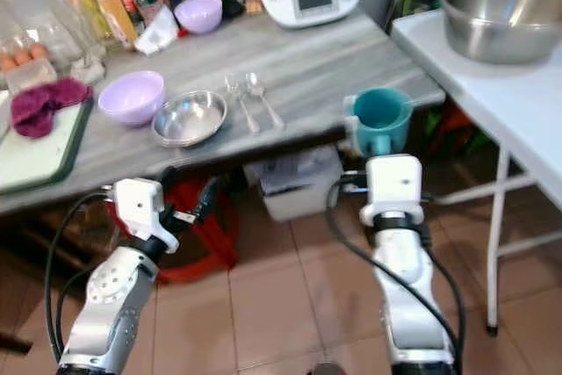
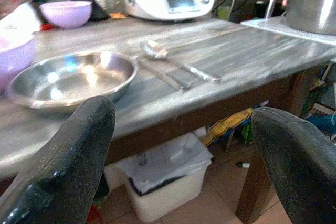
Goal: Setting the table
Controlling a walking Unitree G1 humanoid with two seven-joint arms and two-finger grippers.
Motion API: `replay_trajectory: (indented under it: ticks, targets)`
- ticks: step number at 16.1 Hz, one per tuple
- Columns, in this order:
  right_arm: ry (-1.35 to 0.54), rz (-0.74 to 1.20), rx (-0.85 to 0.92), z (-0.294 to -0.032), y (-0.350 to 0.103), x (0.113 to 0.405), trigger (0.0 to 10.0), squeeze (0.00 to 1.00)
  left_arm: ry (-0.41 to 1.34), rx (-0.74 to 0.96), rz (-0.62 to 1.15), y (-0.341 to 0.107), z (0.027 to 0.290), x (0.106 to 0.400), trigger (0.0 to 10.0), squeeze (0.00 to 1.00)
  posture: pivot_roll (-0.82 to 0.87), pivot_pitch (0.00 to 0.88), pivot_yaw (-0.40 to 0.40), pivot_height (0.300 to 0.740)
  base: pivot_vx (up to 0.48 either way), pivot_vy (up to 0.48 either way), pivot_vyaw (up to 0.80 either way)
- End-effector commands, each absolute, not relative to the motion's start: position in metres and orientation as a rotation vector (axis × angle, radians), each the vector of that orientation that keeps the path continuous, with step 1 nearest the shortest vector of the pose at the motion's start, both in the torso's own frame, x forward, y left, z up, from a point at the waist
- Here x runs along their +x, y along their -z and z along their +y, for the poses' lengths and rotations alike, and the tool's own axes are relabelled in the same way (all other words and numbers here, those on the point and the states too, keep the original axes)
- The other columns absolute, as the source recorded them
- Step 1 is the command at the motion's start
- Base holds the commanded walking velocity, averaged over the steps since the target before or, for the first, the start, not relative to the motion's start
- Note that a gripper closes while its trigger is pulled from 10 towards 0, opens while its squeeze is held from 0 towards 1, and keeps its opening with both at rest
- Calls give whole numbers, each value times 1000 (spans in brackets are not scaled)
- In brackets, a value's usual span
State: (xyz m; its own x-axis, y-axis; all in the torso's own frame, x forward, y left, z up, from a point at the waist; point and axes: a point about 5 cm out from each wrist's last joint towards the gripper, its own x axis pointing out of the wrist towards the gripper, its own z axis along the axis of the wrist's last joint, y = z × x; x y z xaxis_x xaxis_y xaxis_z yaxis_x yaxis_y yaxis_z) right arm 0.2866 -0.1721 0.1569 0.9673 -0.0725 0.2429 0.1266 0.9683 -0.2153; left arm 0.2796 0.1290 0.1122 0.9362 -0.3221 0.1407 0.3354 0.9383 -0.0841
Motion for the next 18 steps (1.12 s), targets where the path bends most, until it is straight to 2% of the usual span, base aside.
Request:
replay_trajectory:
  ticks: [1,5,18]
  targets:
    - [74,-273,-219,-162,-164,287,10000,0,310,-89,-127,-114,140,279,10000,0,-118,102,110,740,412,0,650]
    - [73,-277,-216,-161,-165,288,10000,0,316,-88,-135,-116,138,280,10000,0,-117,104,108,740,412,0,634]
    - [47,-360,-281,-157,-184,287,10000,0,342,-86,-171,-129,134,279,10000,0,-126,110,99,740,375,0,0]
